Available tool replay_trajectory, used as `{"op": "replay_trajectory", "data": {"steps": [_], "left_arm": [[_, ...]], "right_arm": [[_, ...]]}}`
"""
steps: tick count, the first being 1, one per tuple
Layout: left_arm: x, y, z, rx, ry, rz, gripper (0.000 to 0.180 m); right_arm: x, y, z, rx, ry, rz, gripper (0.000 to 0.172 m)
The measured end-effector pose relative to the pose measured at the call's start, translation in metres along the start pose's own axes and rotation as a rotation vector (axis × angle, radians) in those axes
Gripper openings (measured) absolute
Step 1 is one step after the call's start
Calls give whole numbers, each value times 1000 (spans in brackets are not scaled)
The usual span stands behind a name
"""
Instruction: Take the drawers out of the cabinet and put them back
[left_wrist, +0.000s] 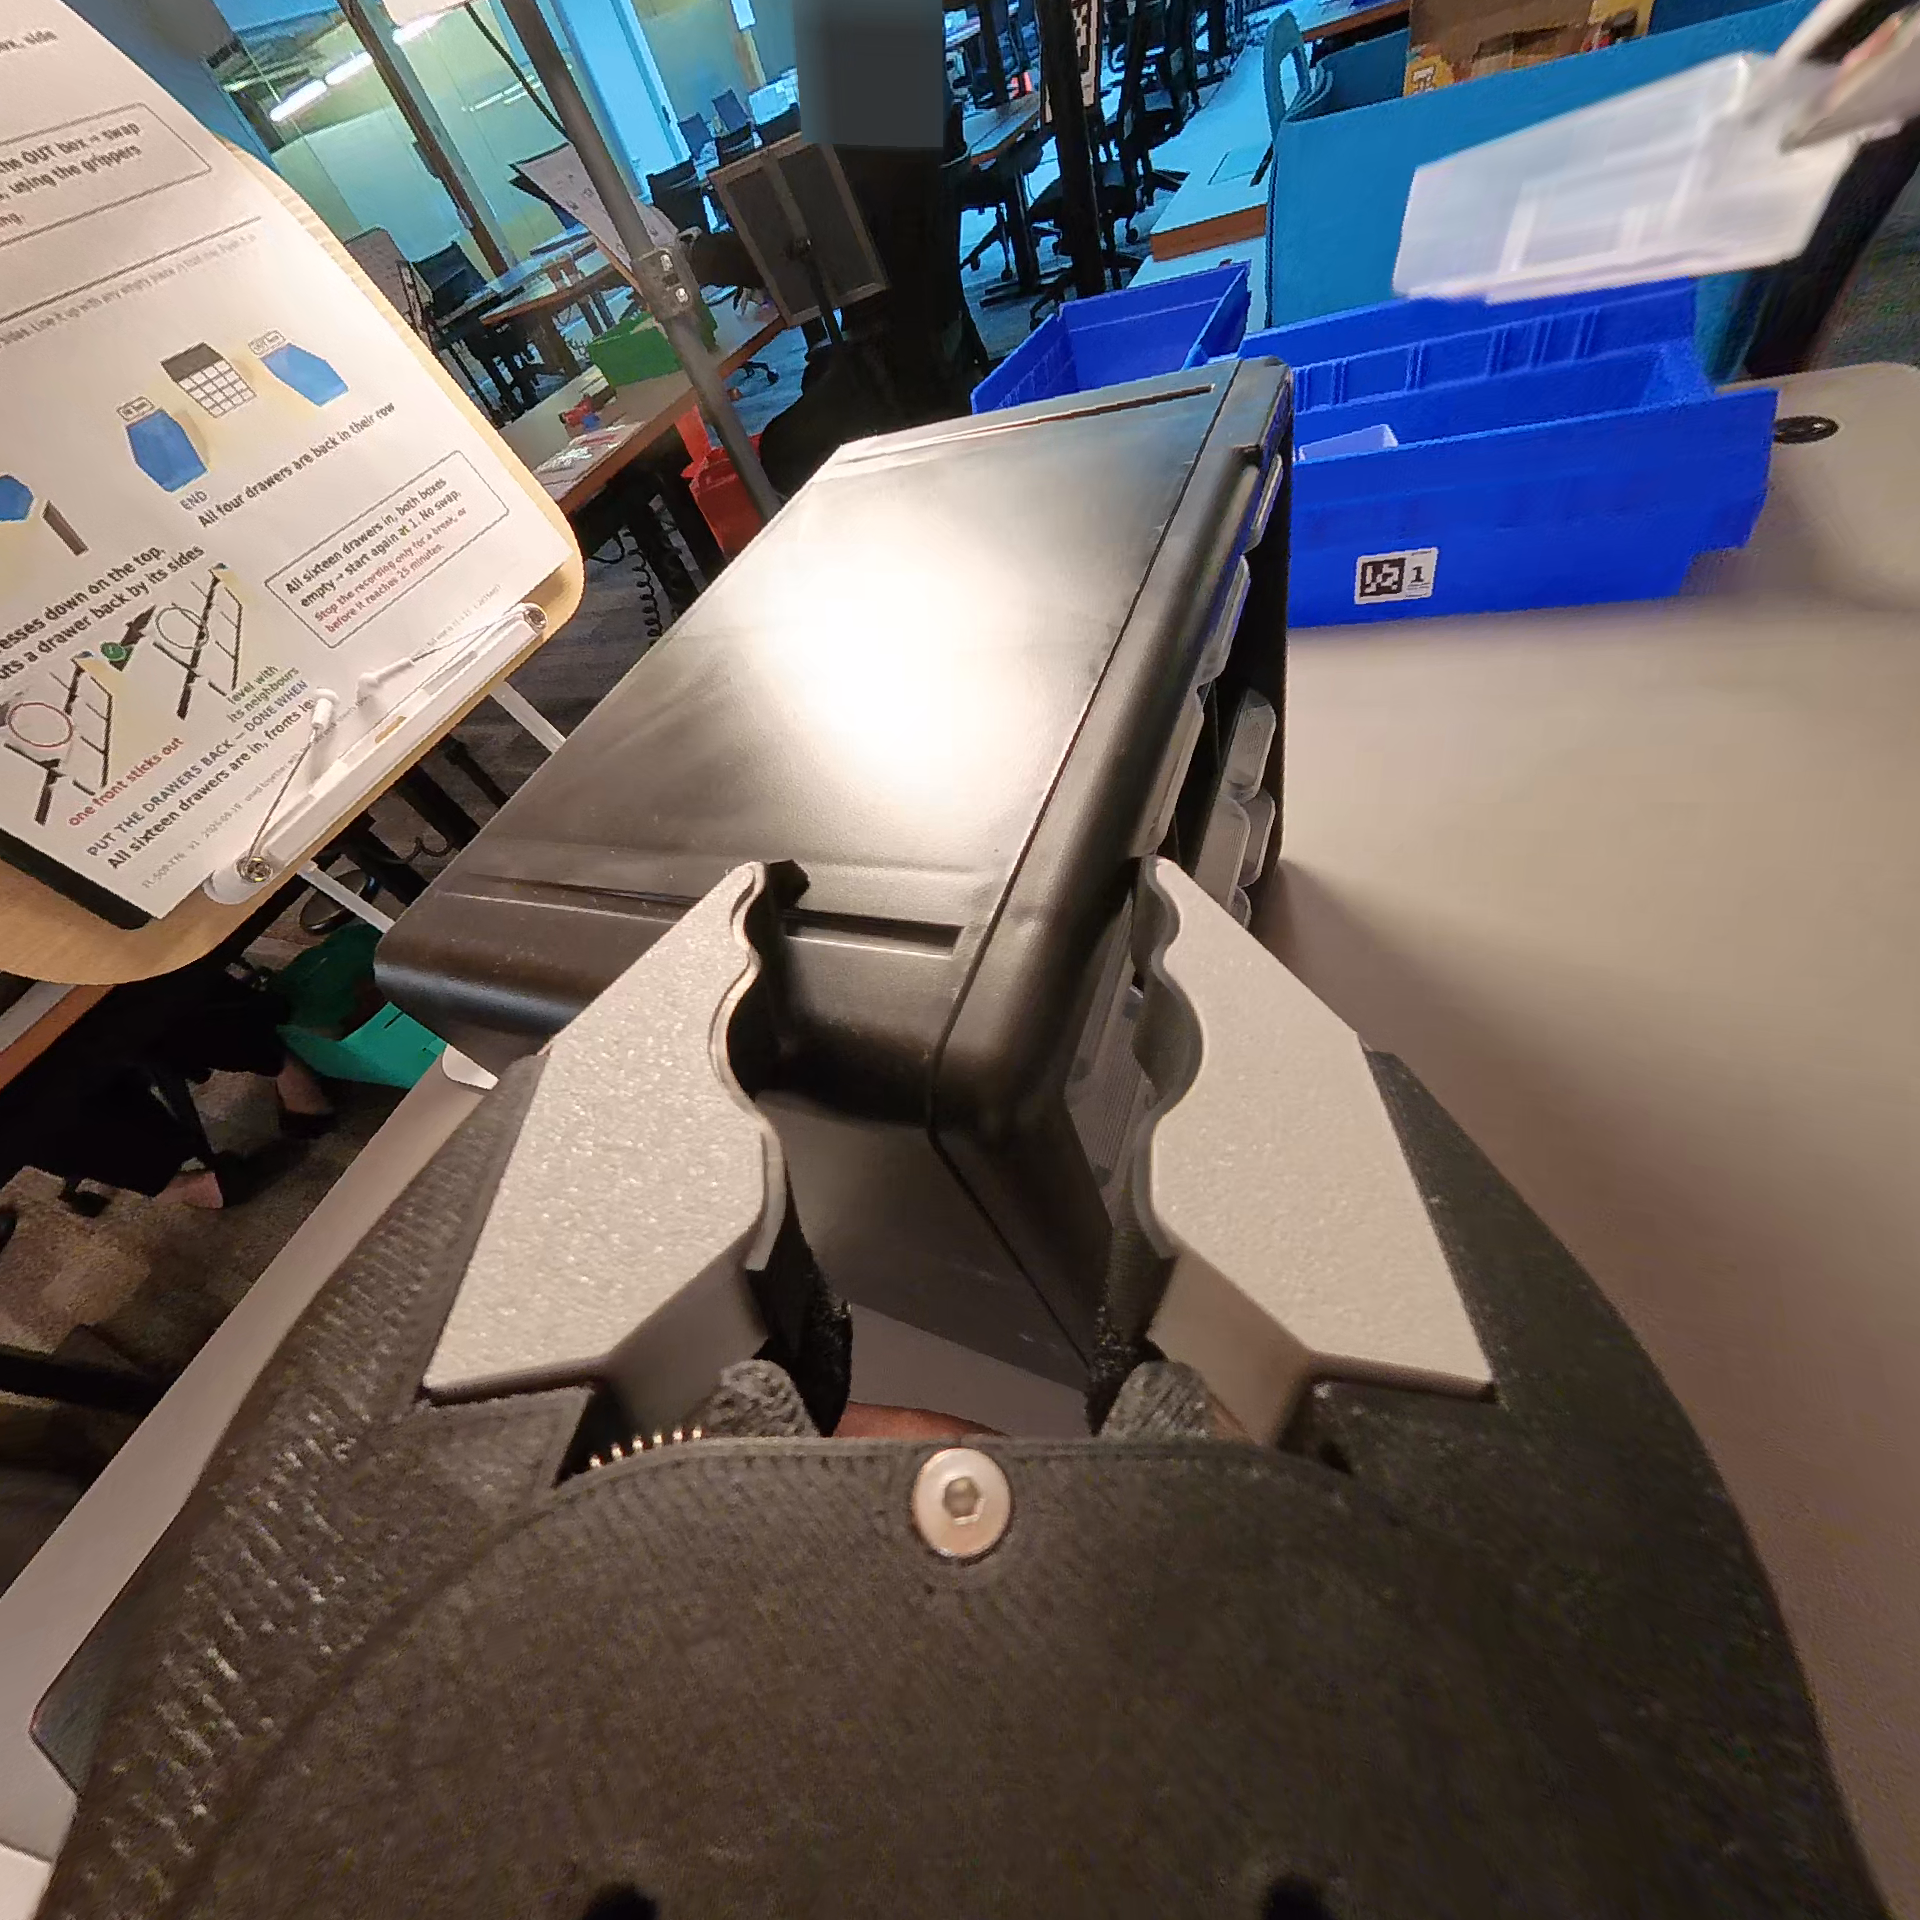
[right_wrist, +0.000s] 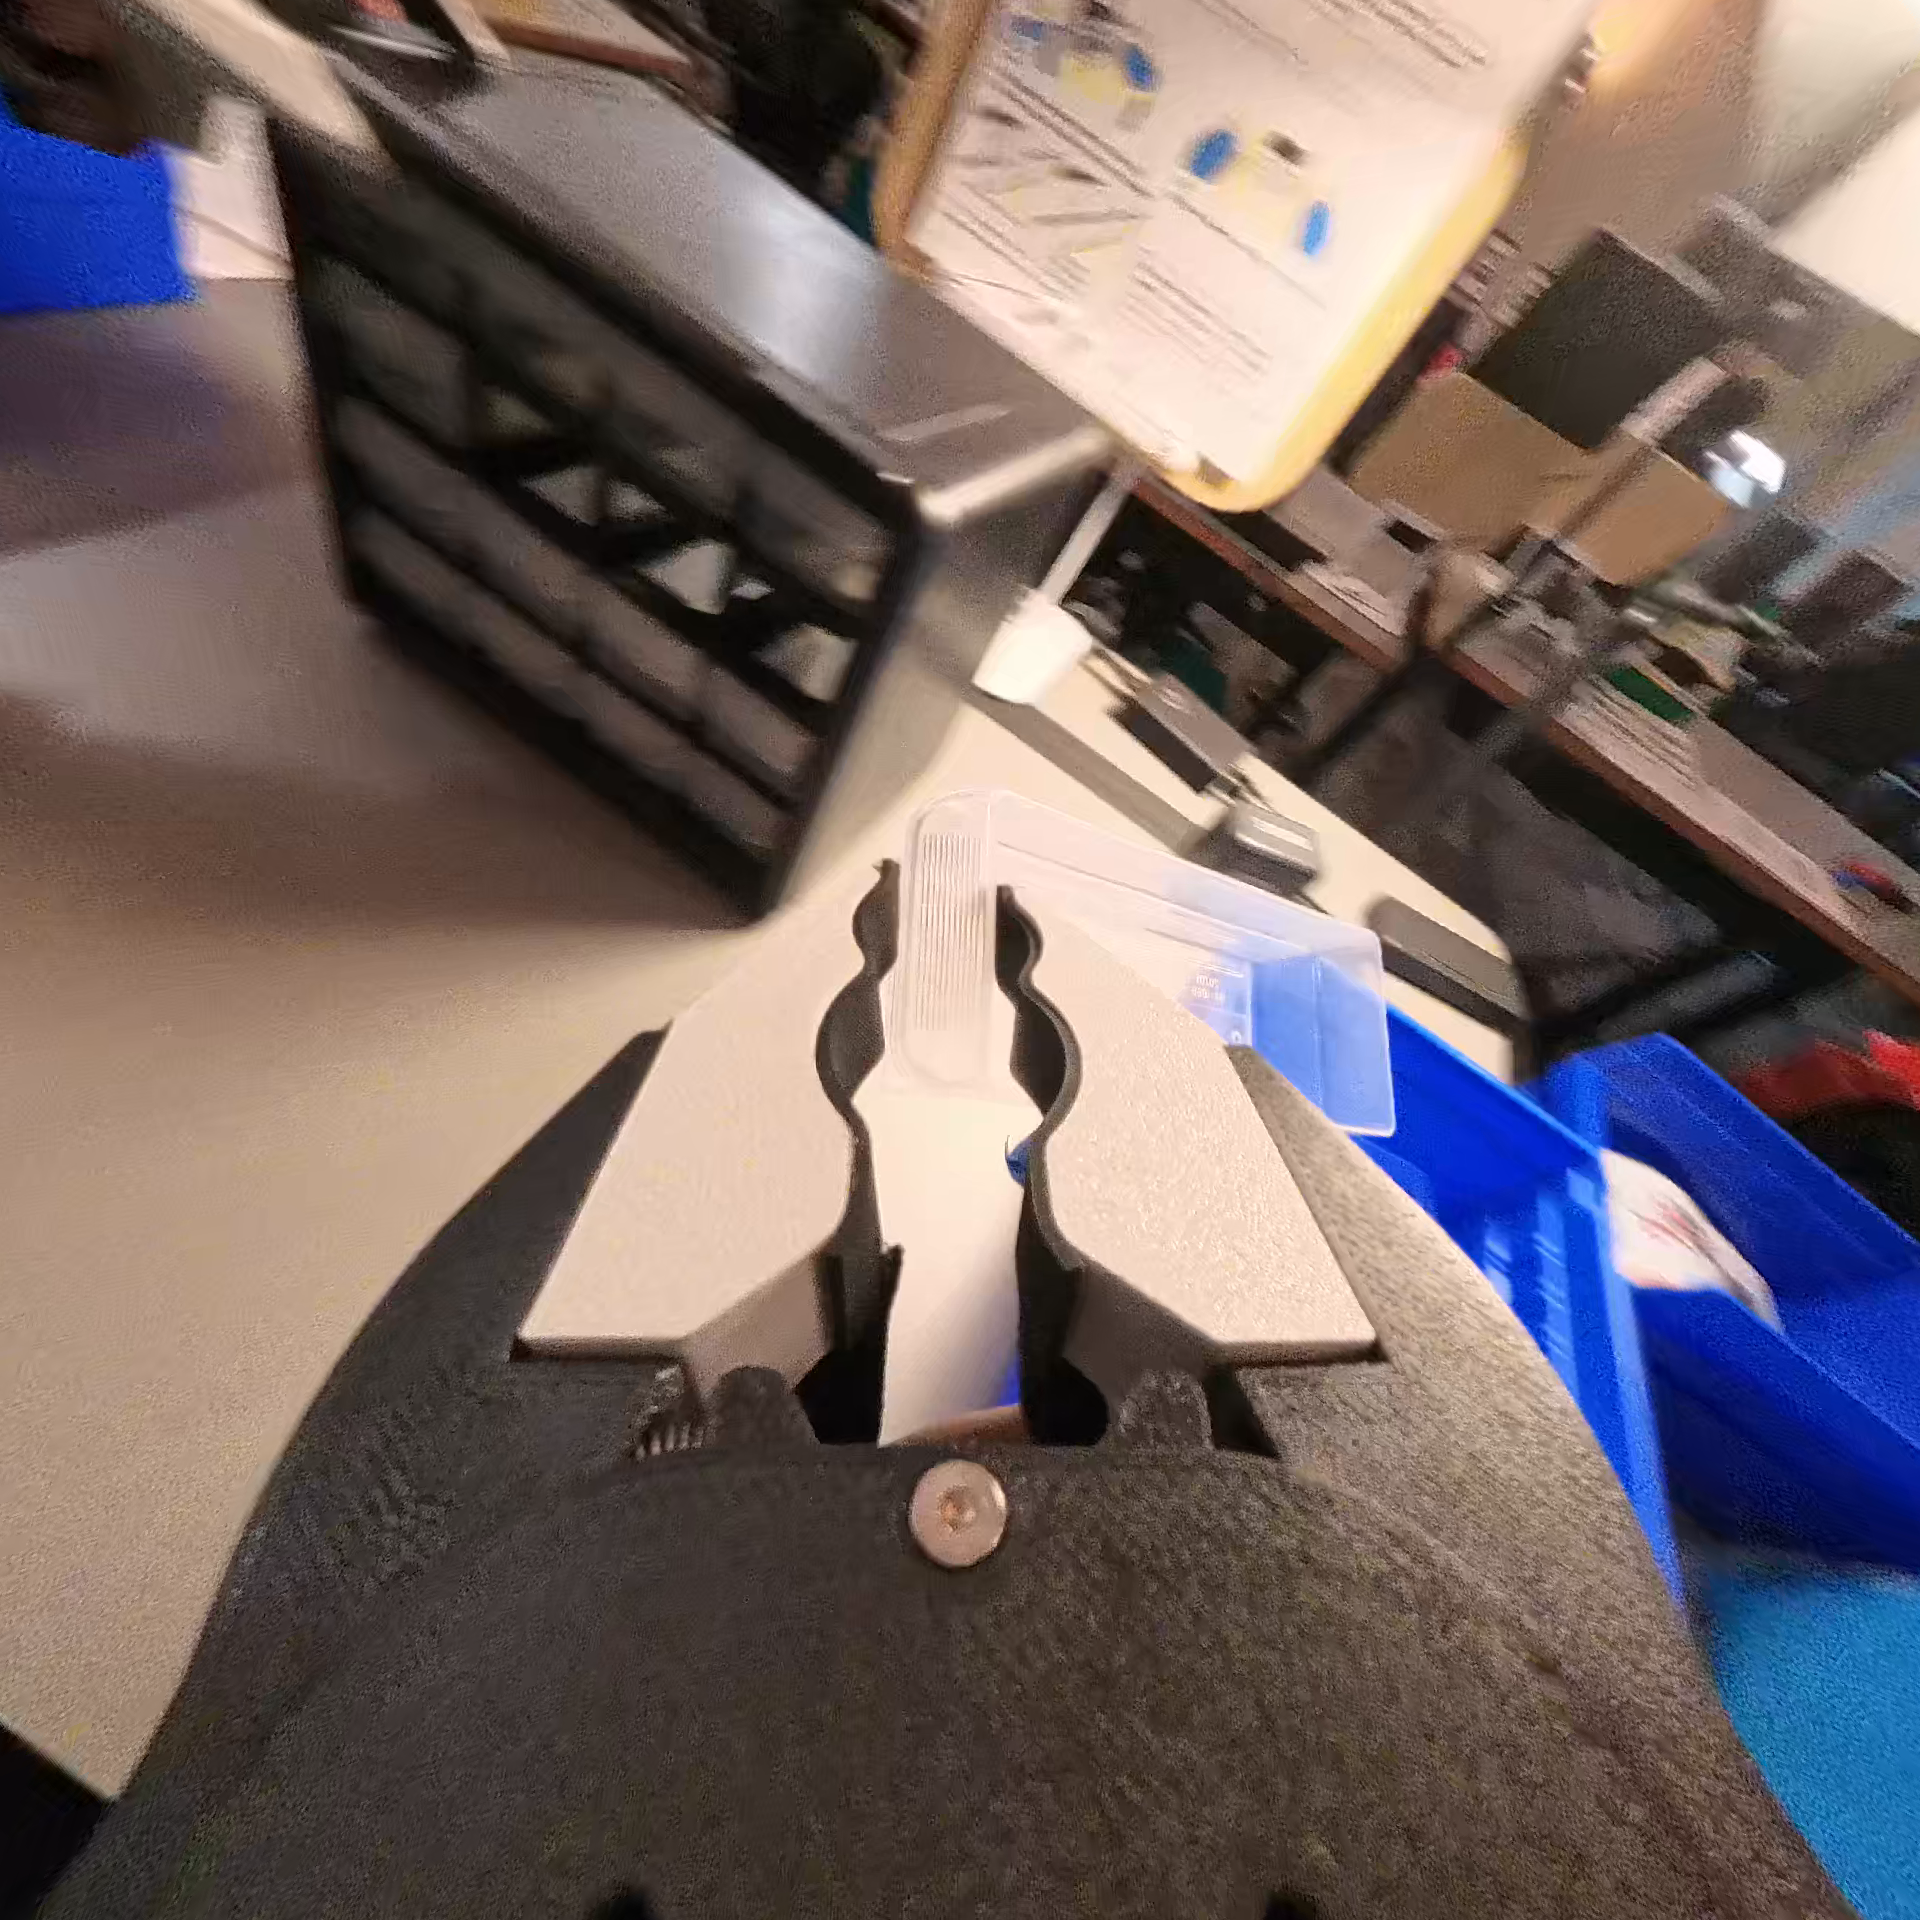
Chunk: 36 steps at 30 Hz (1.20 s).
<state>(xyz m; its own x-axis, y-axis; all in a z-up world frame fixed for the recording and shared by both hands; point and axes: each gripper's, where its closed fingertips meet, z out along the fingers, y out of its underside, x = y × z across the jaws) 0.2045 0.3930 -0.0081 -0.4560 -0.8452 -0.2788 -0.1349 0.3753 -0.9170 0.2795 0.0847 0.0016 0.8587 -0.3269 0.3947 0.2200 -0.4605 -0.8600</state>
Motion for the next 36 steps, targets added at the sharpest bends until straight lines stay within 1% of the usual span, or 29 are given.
{"op": "replay_trajectory", "data": {"steps": [2,5,8,10,12,14,17,22,24,27,30,32,34,36], "left_arm": [[0,0,0,-1,0,1,68],[0,0,0,-3,-2,2,68],[0,0,0,-4,-3,3,68],[0,0,0,-4,-4,3,68],[0,0,0,-3,-5,4,68],[0,0,0,-2,-5,5,68],[0,0,0,0,-3,6,68],[0,0,1,0,-2,8,68],[0,0,0,-1,-3,8,68],[0,0,0,-1,-3,8,68],[0,0,0,-1,-3,8,68],[0,0,0,-1,-3,8,68],[0,0,0,-1,-4,8,68],[0,0,1,-2,-3,8,68]], "right_arm": [[44,19,-10,-94,92,15,19],[88,80,-12,-307,158,75,19],[94,143,0,-464,99,189,20],[91,177,10,-549,62,236,20],[86,199,22,-593,28,237,20],[84,212,33,-621,11,213,20],[83,216,48,-620,-14,185,19],[82,215,60,-621,-33,222,20],[83,217,61,-618,-26,232,23],[82,214,58,-586,-37,268,34],[84,205,52,-527,-49,311,42],[91,196,45,-494,-23,321,43],[98,181,36,-458,15,312,42],[101,157,28,-406,51,284,42]]}}
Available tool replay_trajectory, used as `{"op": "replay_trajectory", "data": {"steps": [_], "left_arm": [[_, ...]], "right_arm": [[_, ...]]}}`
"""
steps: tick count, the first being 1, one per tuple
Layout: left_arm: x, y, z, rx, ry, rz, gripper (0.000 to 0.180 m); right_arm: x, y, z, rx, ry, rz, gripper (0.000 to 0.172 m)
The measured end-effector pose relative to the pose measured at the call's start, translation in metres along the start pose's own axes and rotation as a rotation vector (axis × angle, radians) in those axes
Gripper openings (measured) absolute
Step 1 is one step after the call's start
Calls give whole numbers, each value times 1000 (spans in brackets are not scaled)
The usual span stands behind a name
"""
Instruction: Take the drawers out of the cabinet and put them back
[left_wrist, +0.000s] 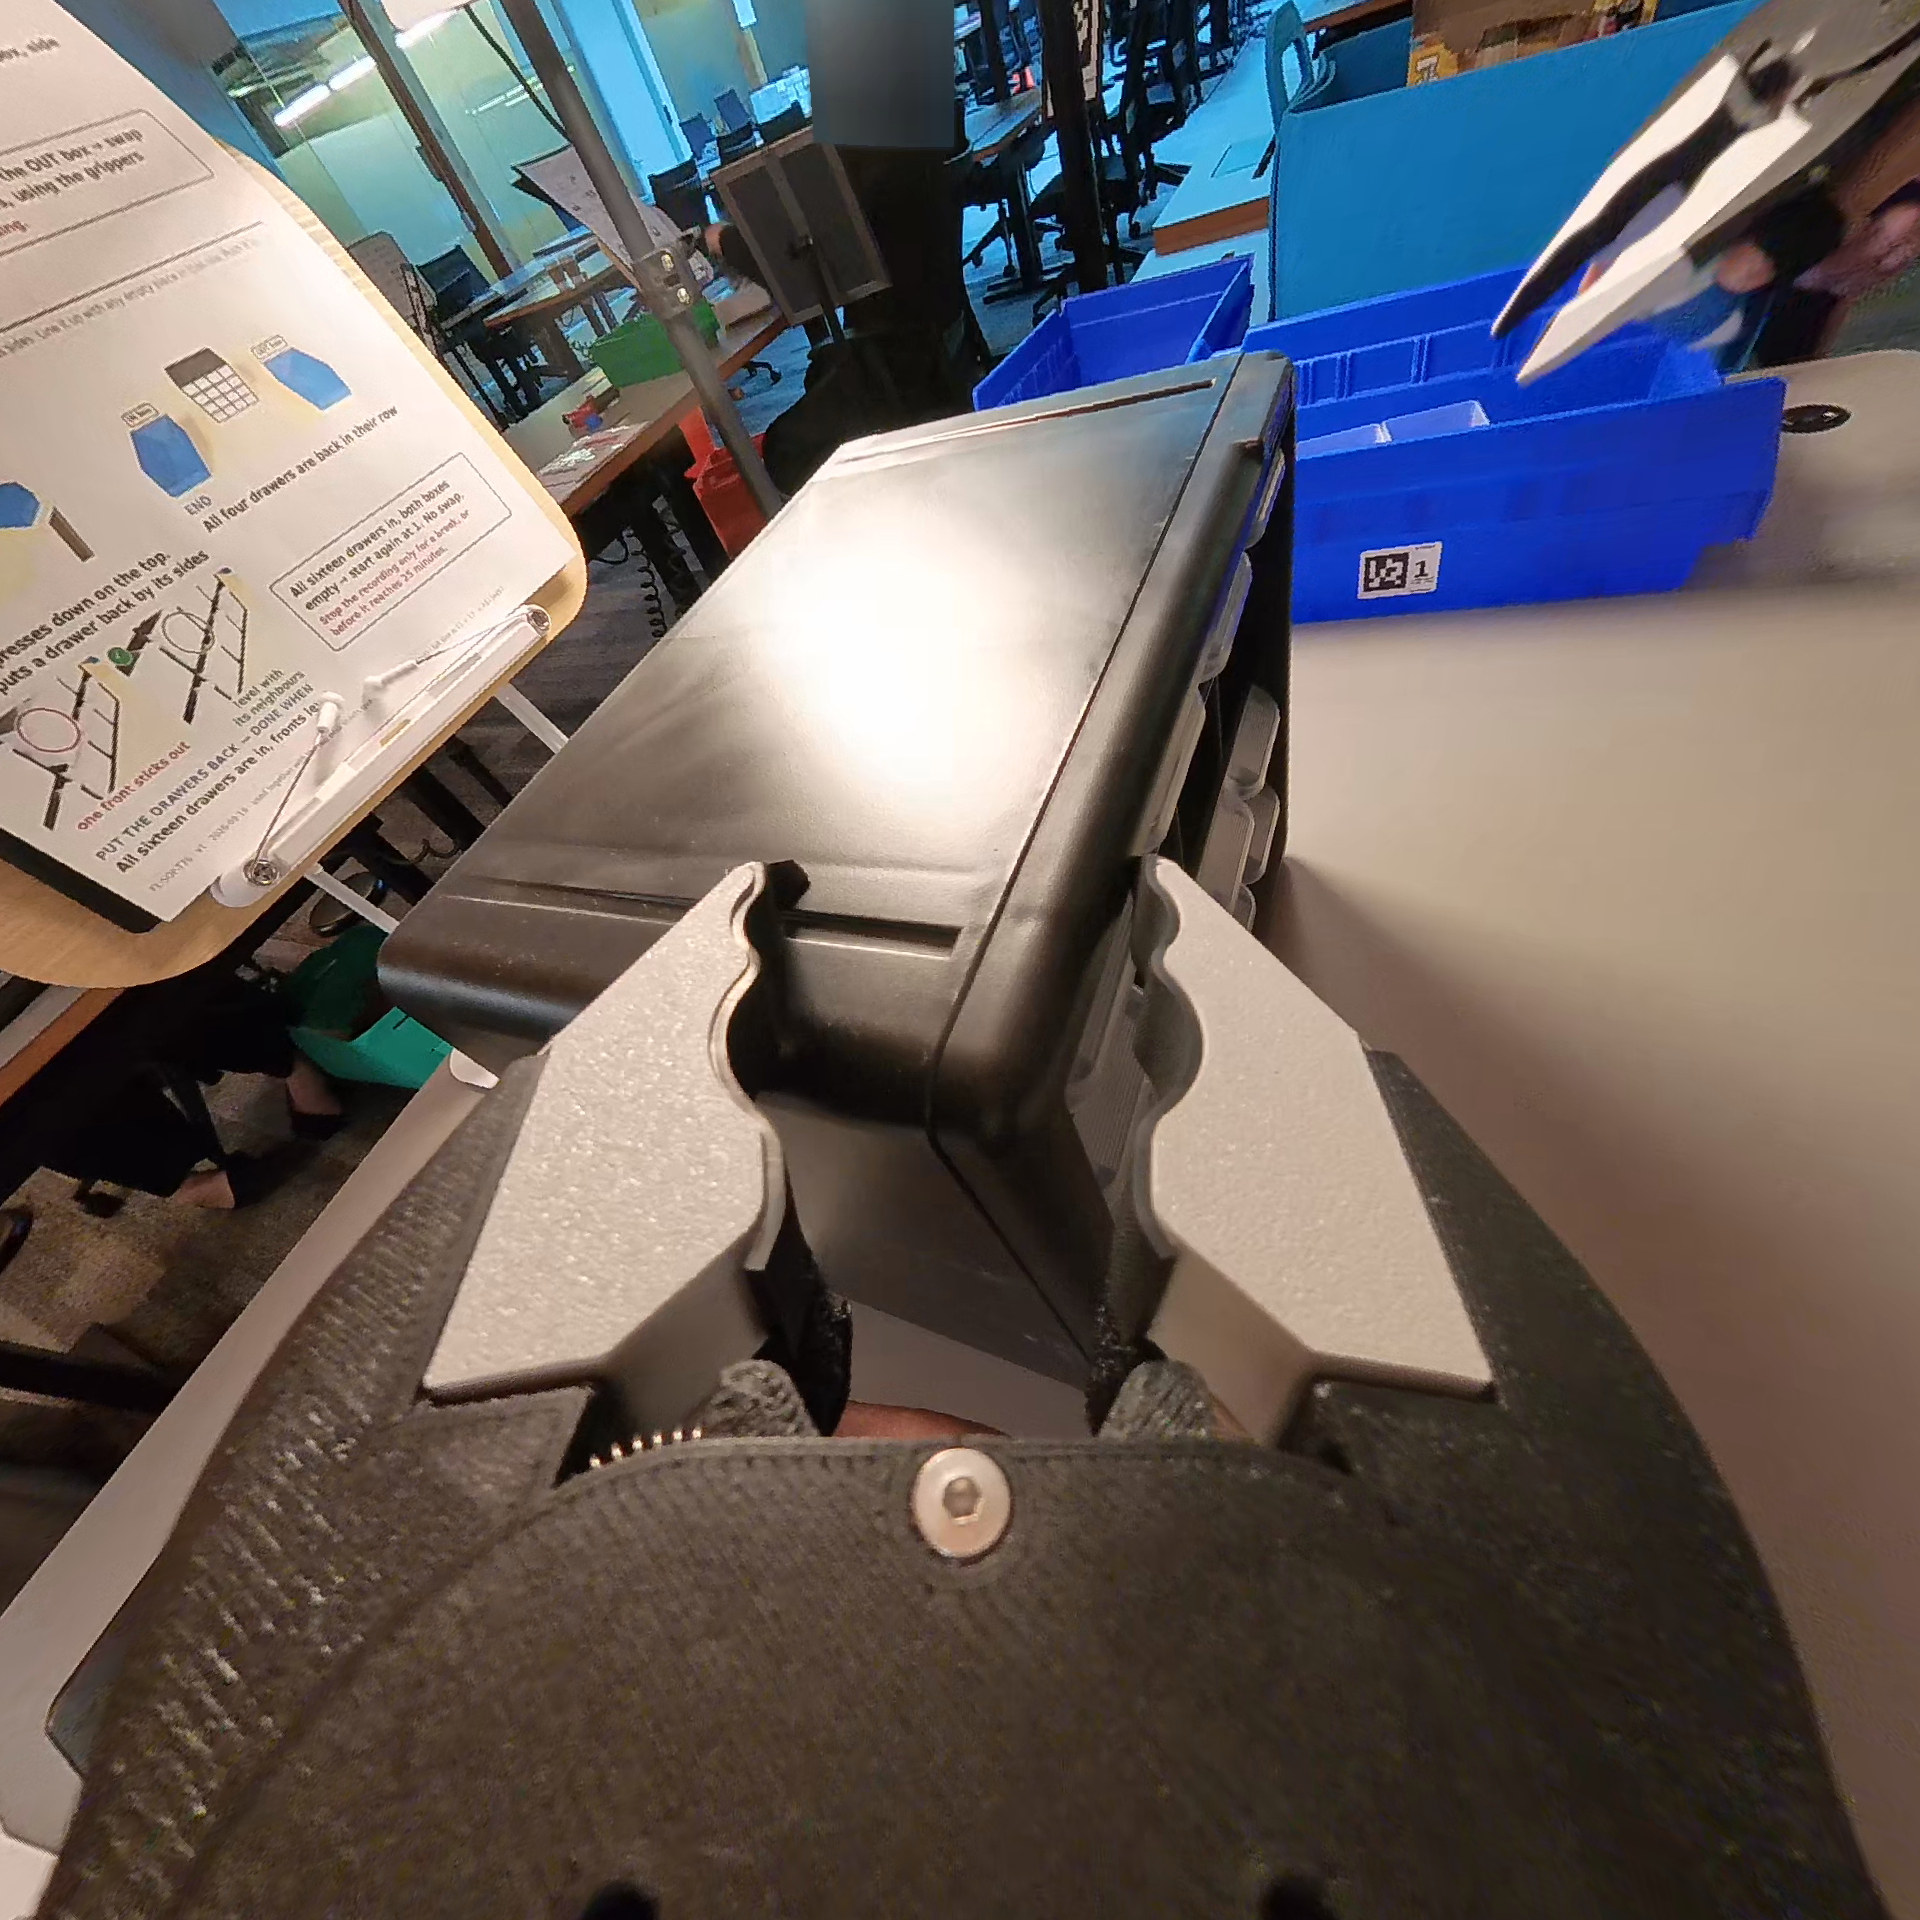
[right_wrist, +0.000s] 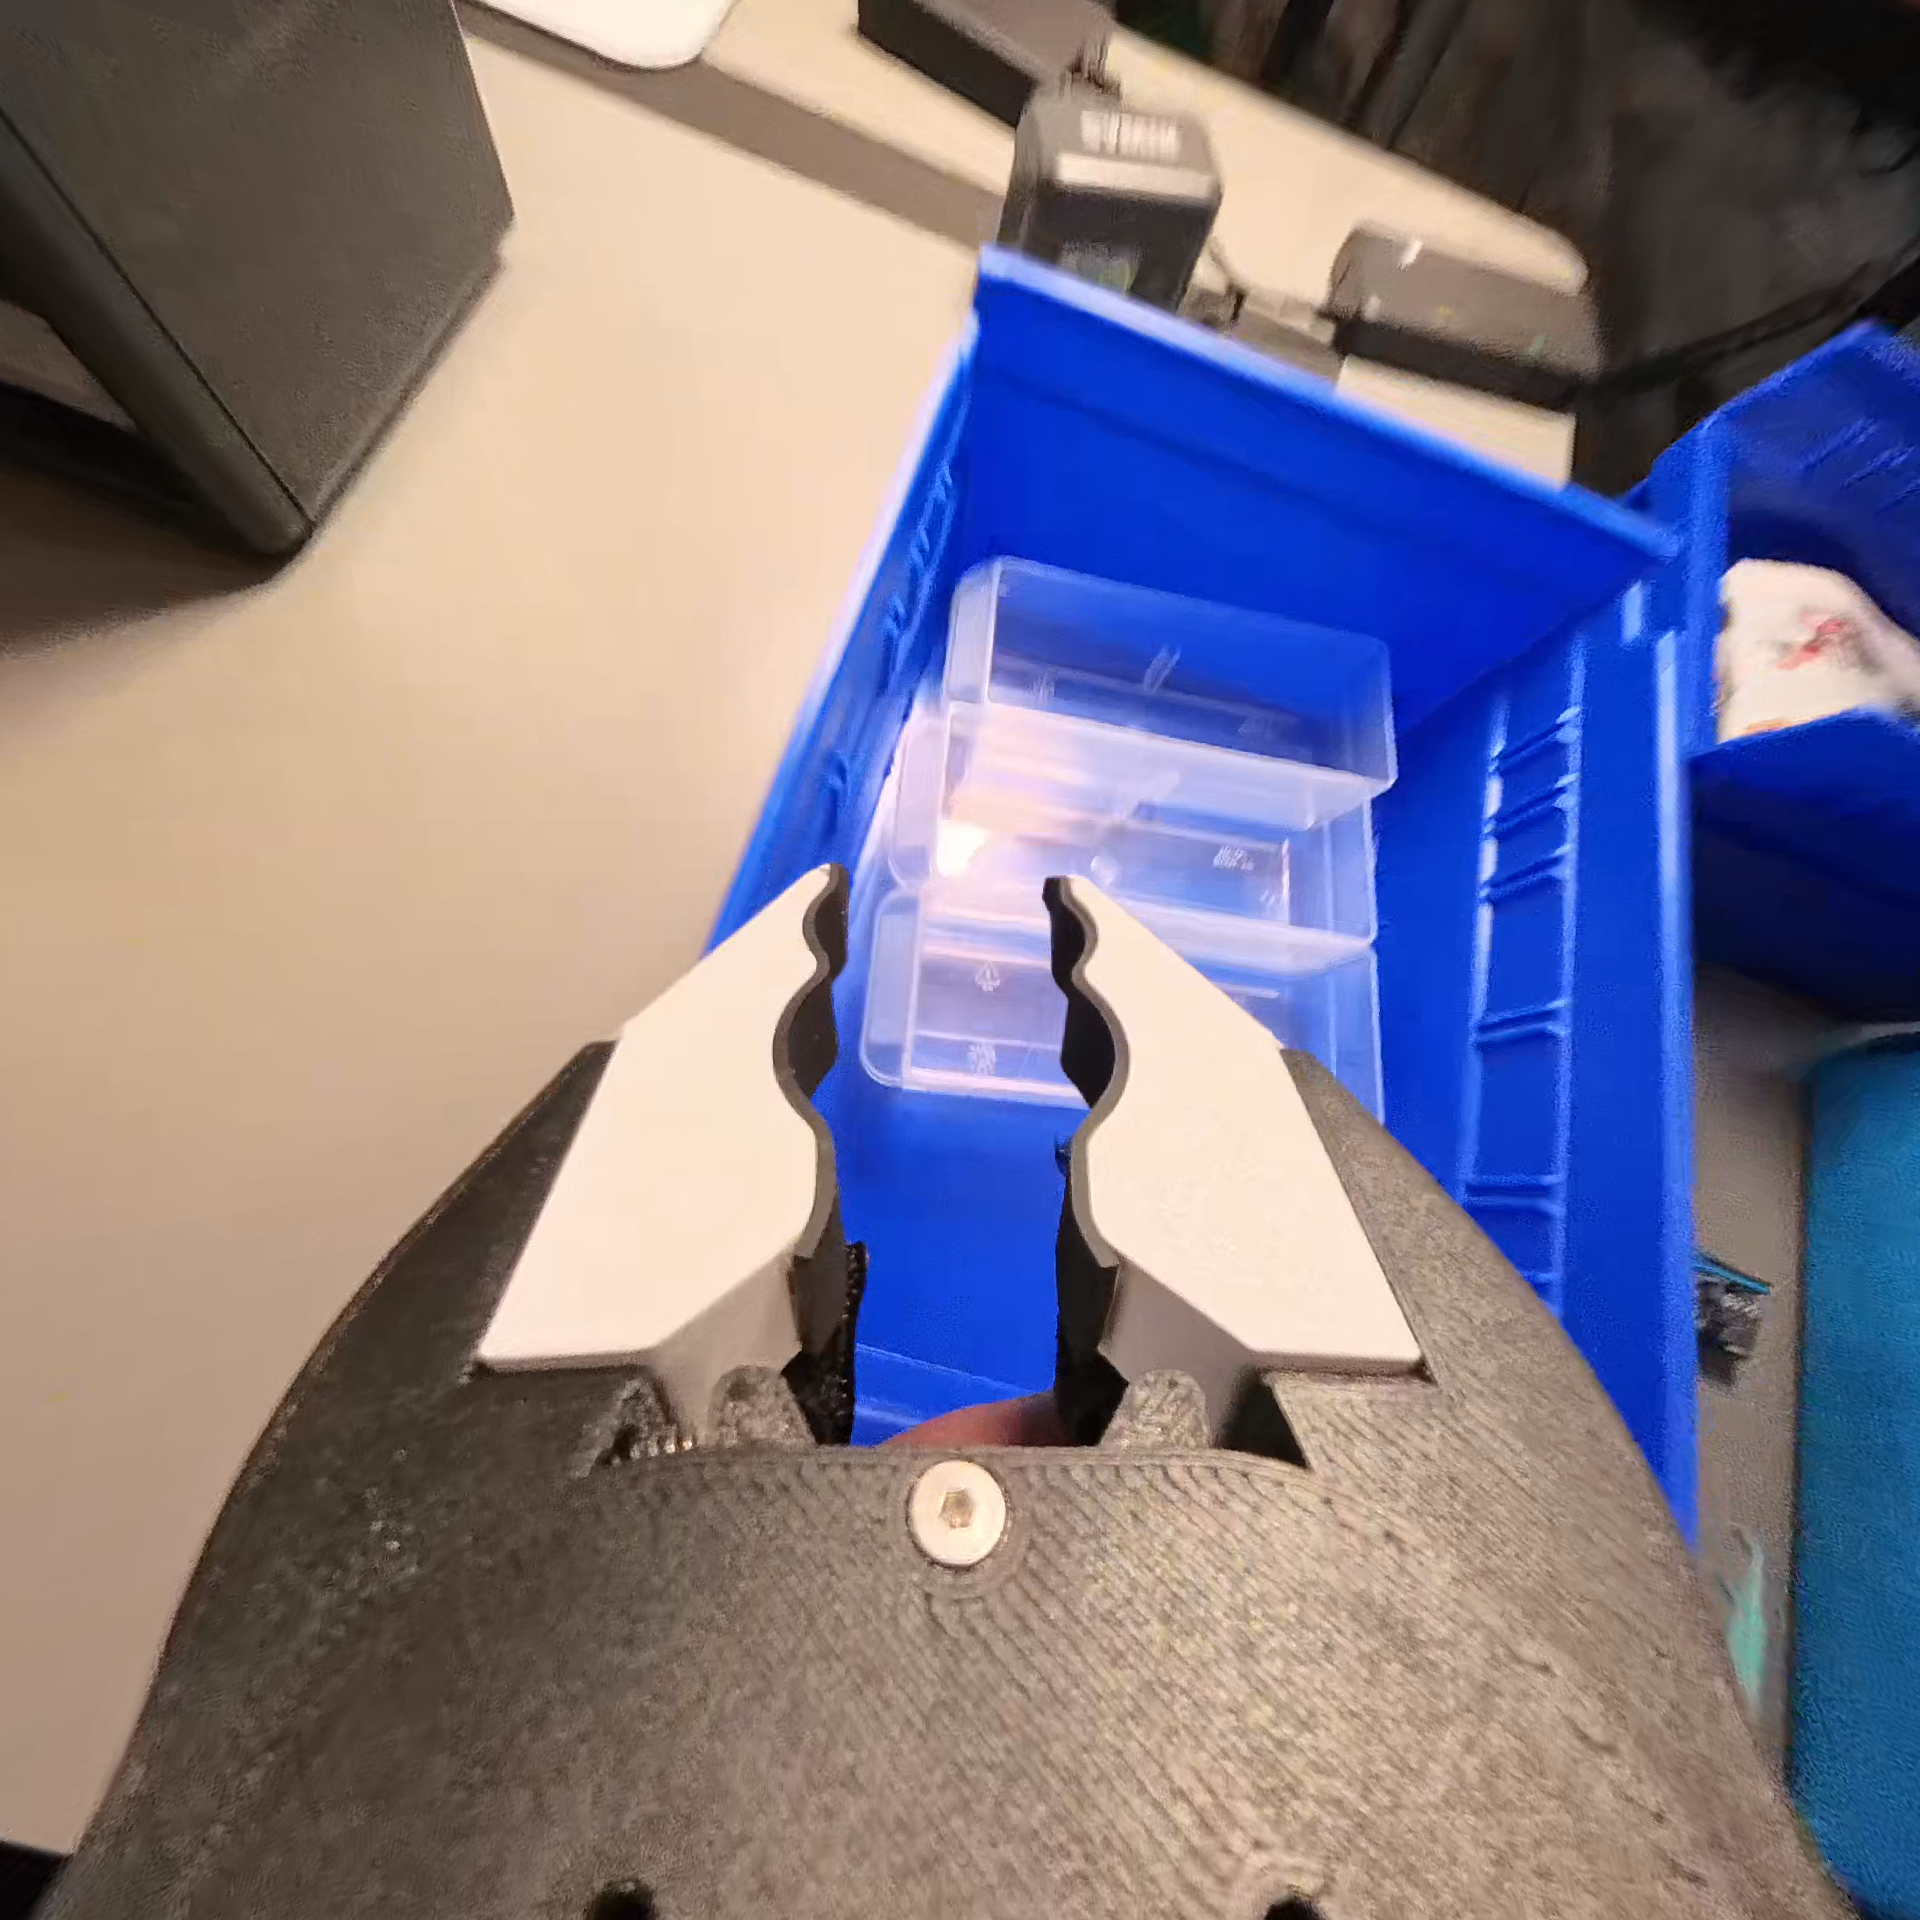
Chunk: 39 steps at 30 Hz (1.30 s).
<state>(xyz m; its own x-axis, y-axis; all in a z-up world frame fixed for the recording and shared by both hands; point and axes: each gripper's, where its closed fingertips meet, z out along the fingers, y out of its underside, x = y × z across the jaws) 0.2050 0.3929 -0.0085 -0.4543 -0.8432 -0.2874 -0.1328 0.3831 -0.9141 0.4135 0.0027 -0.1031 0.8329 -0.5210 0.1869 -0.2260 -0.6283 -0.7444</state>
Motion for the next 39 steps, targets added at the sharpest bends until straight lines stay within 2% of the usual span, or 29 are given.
{"op": "replay_trajectory", "data": {"steps": [4,8,11,14,19,25,31,37,39], "left_arm": [[0,0,0,-6,-1,-4,68],[0,0,0,-20,-8,-2,68],[0,0,0,-31,-13,-3,68],[0,0,0,-42,-15,-7,68],[0,1,0,-53,-18,-6,68],[0,1,0,-69,-25,-7,73],[0,1,0,-69,-27,0,73],[-1,1,0,-70,-36,2,73],[-2,1,1,-70,-38,4,73]], "right_arm": [[-42,-42,-22,119,9,-111,41],[-140,-79,-19,250,-180,-173,39],[-225,-102,-4,350,-397,-129,39],[-292,-121,20,408,-575,0,39],[-364,-143,66,414,-667,138,38],[-397,-181,82,441,-781,346,37],[-393,-204,88,542,-755,457,32],[-392,-217,85,629,-848,638,25],[-390,-216,88,636,-862,707,15]]}}
